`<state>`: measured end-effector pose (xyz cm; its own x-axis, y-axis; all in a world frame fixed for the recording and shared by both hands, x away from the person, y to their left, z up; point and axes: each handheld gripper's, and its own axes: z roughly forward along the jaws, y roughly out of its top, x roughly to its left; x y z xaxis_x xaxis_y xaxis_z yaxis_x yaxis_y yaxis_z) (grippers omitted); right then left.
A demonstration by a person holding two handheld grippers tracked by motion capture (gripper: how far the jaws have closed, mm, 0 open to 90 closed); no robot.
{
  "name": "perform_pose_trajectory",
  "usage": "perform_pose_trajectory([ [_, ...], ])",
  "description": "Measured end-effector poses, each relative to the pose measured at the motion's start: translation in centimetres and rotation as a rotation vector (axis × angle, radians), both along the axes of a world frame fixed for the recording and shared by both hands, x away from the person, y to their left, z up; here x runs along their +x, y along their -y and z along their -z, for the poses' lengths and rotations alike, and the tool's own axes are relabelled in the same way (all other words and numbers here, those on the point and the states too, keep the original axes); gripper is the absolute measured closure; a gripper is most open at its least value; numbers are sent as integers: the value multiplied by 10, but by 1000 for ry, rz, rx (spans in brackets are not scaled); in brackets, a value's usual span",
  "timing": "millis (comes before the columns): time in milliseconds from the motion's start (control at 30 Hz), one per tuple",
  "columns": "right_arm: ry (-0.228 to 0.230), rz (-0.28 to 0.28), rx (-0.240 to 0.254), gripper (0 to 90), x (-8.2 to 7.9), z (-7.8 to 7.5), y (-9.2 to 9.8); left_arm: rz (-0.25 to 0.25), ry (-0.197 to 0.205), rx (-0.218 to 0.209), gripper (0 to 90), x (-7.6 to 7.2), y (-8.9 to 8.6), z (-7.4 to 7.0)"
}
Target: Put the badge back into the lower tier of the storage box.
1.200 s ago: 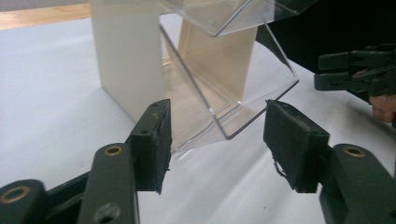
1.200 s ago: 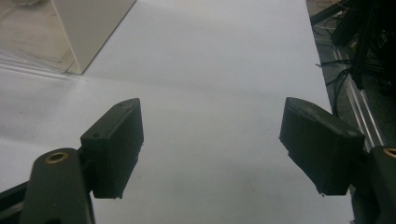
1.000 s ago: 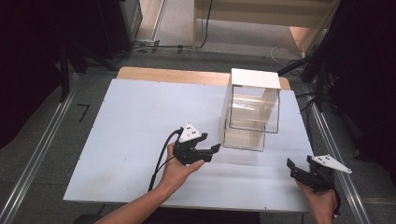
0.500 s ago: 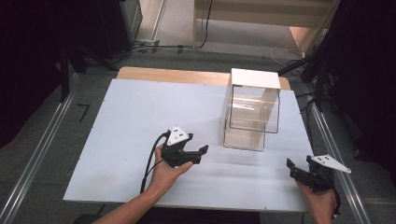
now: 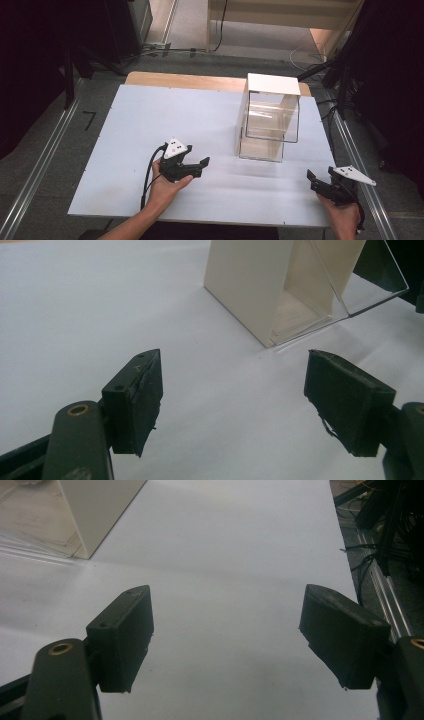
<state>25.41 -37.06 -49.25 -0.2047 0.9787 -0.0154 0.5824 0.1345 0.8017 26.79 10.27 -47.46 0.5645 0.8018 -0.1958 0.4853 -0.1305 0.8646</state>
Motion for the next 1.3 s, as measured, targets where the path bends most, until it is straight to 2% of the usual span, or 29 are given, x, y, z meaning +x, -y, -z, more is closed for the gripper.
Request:
perform_pose_trajectory([
  [267, -3, 1, 3, 196, 0, 0, -1, -42, -19, -7, 229, -4, -20, 4],
  [633, -2, 0, 3, 196, 0, 0, -1, -106, -36, 26, 220, -13, -49, 11],
  [1000, -2, 0, 2, 196, 0, 0, -2, -214, -53, 34, 215, -23, -84, 17],
  [1300, -1, -1, -1, 196, 0, 0, -2, -281, -67, 39, 212, -27, -105, 19],
])
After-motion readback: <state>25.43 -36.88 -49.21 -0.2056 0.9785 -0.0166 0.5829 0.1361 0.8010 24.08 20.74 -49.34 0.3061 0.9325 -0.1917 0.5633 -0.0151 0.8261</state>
